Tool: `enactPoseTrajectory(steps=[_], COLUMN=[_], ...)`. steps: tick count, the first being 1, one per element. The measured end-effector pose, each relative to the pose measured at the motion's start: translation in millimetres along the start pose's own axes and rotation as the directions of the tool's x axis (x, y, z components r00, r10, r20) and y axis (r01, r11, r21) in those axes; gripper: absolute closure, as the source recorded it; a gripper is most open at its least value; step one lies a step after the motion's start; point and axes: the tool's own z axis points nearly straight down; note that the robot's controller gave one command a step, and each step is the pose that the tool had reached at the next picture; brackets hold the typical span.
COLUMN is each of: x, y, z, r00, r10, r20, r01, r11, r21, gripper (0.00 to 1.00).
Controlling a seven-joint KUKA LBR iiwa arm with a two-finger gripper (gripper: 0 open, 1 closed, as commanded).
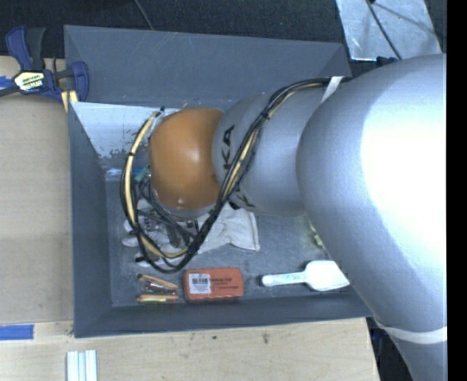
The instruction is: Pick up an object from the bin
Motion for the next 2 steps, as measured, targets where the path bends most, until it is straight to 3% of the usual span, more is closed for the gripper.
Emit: enactPoseTrajectory(steps=[1,2], x=[4.8,-10.5], y=[1,-11], z=[-30,-63], r00=[1.0,0.992], r10=[-0.007,-0.13], r20=[-0.014,0.003], r01=[0.007,0.13], r11=[1.0,0.992], r21=[0.004,0.0], gripper=[1.0,1.0])
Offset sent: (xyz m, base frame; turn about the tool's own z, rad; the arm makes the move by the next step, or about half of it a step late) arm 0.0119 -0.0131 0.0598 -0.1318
